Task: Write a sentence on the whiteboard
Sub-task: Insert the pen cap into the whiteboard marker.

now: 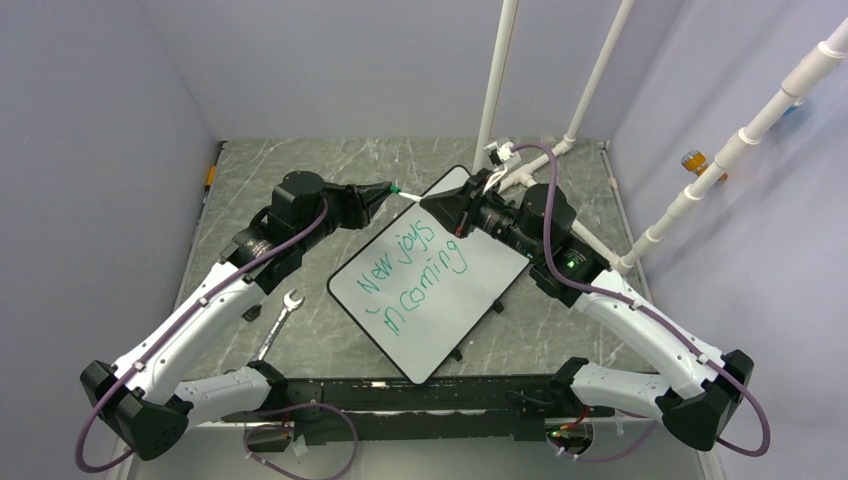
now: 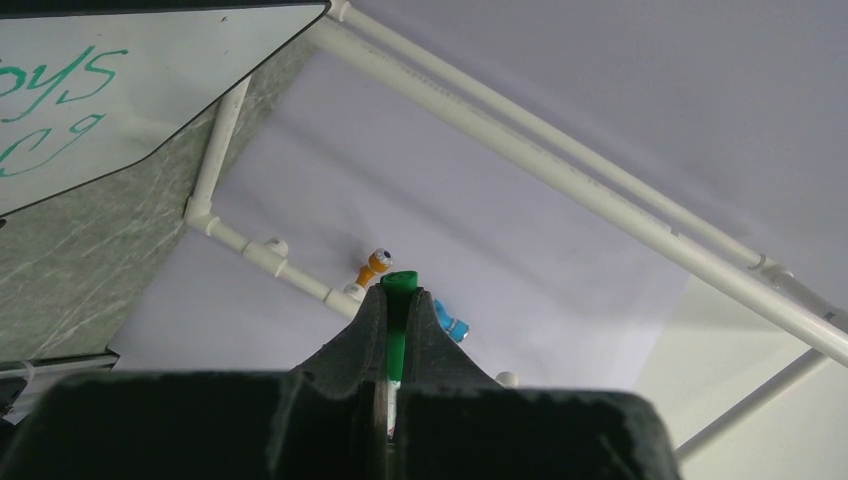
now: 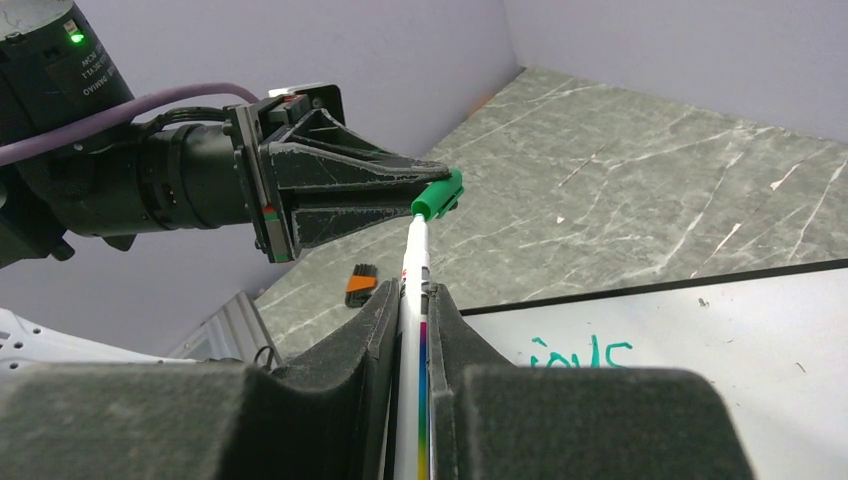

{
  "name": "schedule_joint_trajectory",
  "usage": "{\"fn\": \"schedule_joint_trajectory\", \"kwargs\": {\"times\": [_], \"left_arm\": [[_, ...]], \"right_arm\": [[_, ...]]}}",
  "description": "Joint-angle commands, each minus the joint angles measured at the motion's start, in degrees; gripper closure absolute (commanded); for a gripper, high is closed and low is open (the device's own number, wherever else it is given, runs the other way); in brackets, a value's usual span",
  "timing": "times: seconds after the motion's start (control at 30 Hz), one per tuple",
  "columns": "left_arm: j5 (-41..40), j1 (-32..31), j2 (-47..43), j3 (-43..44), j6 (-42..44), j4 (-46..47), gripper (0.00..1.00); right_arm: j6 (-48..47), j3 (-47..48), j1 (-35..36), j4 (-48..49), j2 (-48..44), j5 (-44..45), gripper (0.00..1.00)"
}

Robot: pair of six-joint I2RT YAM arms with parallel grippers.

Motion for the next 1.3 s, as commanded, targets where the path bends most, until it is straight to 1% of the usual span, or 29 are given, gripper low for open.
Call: {"fn": "schedule_joint_trajectory", "kwargs": {"times": [0.0,0.33,0.37,0.63,0.9,1.17,1.27], "left_arm": [[-0.1,0.1,-0.1,0.7,-1.5,1.4,1.0],[-0.6,-0.1,-0.3,1.1,1.3,0.9,1.0],[-0.6,-0.1,-0.3,1.3,1.6,0.4,1.0],[-0.8,-0.5,0.6,2.0,2.5,-2.1,1.0],[-2.0,-1.2,0.9,3.7,4.1,-3.8,1.0],[-4.0,-3.3,1.4,5.1,4.0,-5.6,1.0],[-4.1,-3.7,1.5,5.3,3.9,-4.9,1.0]], "right_arm": [[-0.1,1.2,0.3,-0.2,0.6,1.3,1.0],[-0.6,4.1,0.5,-1.5,3.0,3.8,1.0],[-0.8,4.5,0.5,-2.9,3.3,3.9,1.0],[-1.9,7.1,0.7,-5.0,6.0,3.0,1.0],[-1.7,7.8,1.7,-4.5,8.4,3.1,1.0],[-1.6,7.8,4.7,-2.7,11.3,8.0,1.0],[-1.9,7.9,5.8,-2.2,12.3,10.2,1.0]]}}
